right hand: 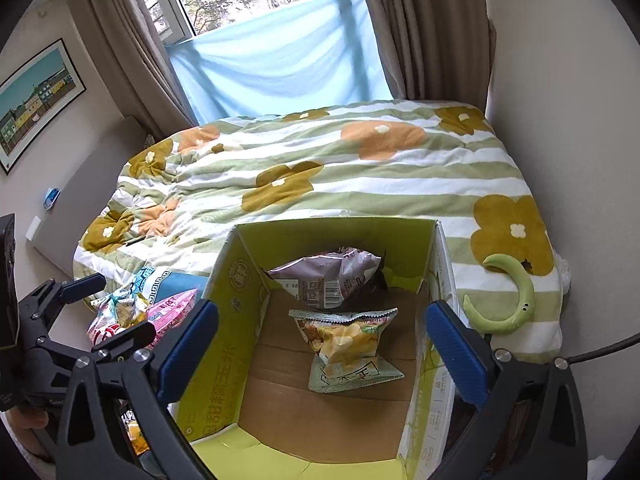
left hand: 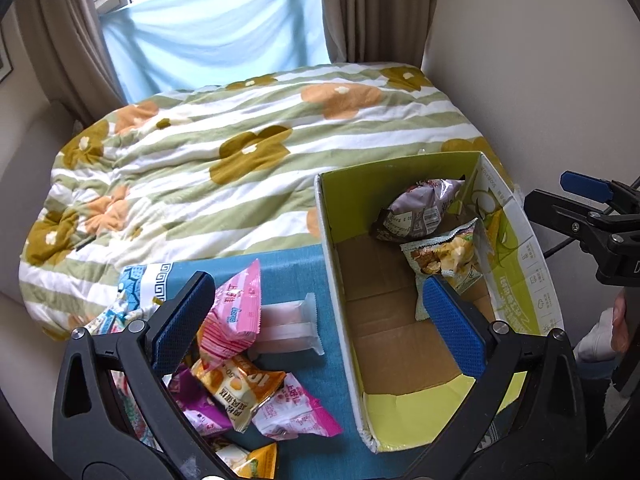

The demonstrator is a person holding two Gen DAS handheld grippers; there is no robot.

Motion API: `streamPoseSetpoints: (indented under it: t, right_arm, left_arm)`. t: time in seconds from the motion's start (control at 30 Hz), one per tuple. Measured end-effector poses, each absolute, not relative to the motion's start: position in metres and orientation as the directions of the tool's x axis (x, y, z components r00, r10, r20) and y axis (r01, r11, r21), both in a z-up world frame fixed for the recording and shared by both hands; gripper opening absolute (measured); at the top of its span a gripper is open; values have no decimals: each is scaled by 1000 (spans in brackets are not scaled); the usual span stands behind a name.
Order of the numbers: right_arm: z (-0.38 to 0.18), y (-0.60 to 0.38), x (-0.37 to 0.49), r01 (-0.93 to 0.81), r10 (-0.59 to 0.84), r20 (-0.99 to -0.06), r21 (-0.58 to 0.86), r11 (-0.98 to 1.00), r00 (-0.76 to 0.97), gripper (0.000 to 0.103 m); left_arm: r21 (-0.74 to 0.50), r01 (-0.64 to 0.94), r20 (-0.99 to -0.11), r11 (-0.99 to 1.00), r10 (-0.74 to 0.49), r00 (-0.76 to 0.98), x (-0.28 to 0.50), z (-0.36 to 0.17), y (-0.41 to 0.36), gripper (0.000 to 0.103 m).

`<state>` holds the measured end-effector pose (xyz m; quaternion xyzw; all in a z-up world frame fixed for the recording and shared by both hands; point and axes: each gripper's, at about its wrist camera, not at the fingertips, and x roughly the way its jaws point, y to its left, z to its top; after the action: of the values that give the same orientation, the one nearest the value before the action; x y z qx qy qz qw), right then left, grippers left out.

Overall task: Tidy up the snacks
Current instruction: 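Withdraw both tools from the box back toward the snack pile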

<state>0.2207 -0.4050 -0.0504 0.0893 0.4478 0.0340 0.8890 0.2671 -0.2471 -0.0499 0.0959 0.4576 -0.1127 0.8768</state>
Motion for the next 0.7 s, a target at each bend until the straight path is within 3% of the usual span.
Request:
streamPoseSetpoints:
  t: [0.37, 0.7]
  right_arm:
    - [-10, -354, 177, -107, 197, -729, 168, 980, 655, 103]
    - [-14, -270, 130, -118, 215, -718, 183, 976, 662, 103]
  left_arm:
    - [65, 162, -781, 985, -52, 623, 190, -4, -151, 103]
    - [33, 164, -795, 986, -74, 601, 144, -19, -41, 103]
